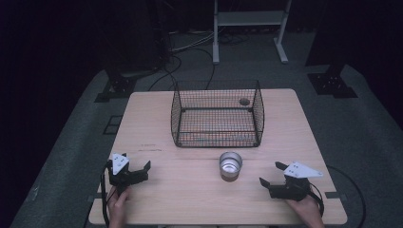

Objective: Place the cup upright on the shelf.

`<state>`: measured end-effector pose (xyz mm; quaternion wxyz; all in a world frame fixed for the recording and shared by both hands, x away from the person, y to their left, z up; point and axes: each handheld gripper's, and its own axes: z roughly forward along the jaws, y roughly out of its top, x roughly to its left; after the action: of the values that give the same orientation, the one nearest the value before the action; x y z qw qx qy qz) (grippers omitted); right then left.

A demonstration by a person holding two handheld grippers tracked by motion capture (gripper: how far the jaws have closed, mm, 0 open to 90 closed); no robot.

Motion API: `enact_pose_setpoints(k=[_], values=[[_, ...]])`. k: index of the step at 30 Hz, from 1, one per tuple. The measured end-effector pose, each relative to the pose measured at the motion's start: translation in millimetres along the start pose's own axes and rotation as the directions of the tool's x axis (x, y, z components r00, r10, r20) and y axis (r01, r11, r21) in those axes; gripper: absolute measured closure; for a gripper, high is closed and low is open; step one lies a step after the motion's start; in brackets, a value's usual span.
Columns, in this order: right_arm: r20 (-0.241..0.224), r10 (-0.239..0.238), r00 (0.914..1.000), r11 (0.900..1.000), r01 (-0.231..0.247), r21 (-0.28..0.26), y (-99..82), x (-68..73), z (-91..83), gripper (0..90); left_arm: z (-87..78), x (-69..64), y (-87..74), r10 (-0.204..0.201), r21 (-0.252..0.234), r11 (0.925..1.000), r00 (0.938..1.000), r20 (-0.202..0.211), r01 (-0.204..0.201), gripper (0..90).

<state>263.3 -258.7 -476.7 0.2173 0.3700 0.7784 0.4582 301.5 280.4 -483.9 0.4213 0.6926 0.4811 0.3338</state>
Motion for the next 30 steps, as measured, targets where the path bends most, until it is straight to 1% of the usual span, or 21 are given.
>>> enact_pose_setpoints(k=[2, 4, 7, 8, 9, 11, 15, 16, 17, 18, 23, 26, 30], values=[[-0.017, -0.012, 0.9998, 0.9999, 0.012, 0.003, 1.0, 2.1, 1.2, 13.3, 0.1, -0.1, -0.1, 0.0, -0.002, 1.0, 1.0, -0.001, 0.0, 0.0], [-0.025, -0.014, 0.9996, 0.9999, 0.014, 0.004, 1.9, 3.2, 1.6, 13.3, 0.1, 0.0, 0.0, 0.001, -0.001, 1.0, 1.0, -0.001, -0.001, 0.0], [-0.044, -0.025, 0.9987, 0.9997, 0.025, -0.003, 3.6, 6.2, 1.8, 13.3, 0.2, -0.2, -0.1, 0.0, -0.001, 1.0, 1.0, -0.001, 0.0, 0.0], [-0.053, -0.032, 0.9981, 0.9995, 0.032, 0.004, 4.3, 9.0, 3.0, 13.3, 0.1, -0.2, 0.0, 0.002, 0.0, 1.0, 1.0, -0.001, -0.002, 0.0], [-0.053, -0.032, 0.9981, 0.9995, 0.032, 0.004, 4.3, 9.0, 3.0, 13.3, 0.0, -0.4, 0.0, 0.003, 0.002, 1.0, 1.0, -0.001, -0.003, 0.0], [-0.067, -0.041, 0.9969, 0.9991, 0.042, 0.008, 5.1, 11.5, 5.0, 13.3, 0.0, -0.5, 0.0, 0.004, 0.002, 1.0, 1.0, -0.002, -0.004, 0.0], [-0.1, -0.037, 0.9943, 0.9991, 0.039, 0.017, 9.1, 16.4, 9.1, 11.9, 0.2, -0.5, 0.0, 0.003, 0.001, 1.0, 1.0, -0.002, -0.003, 0.0], [-0.108, -0.048, 0.993, 0.9985, 0.051, 0.02, 11.0, 18.9, 11.2, 11.9, 0.2, -0.5, -0.1, 0.003, 0.001, 1.0, 1.0, -0.002, -0.003, 0.0], [-0.108, -0.048, 0.993, 0.9985, 0.051, 0.02, 11.0, 18.9, 11.2, 11.9, 0.0, -0.5, 0.0, 0.004, 0.002, 1.0, 1.0, -0.001, -0.004, 0.0], [-0.117, -0.059, 0.9914, 0.9976, 0.063, 0.029, 13.3, 21.7, 13.6, 10.8, 0.1, -0.6, 0.0, 0.004, 0.001, 1.0, 1.0, -0.001, -0.004, 0.0], [-0.135, -0.07, 0.9884, 0.9964, 0.076, 0.037, 17.5, 26.4, 17.2, 9.1, 0.2, -0.6, -0.1, 0.006, 0.0, 1.0, 1.0, -0.001, -0.006, 0.0], [-0.149, -0.09, 0.9847, 0.9943, 0.097, 0.044, 22.1, 31.9, 22.1, 9.0, 0.1, -0.5, 0.0, 0.005, 0.0, 1.0, 1.0, 0.0, -0.005, 0.0], [-0.152, -0.088, 0.9845, 0.9937, 0.097, 0.055, 25.0, 35.0, 26.4, 7.5, 0.1, -0.9, -0.1, 0.007, 0.001, 1.0, 1.0, -0.001, -0.007, 0.0]])
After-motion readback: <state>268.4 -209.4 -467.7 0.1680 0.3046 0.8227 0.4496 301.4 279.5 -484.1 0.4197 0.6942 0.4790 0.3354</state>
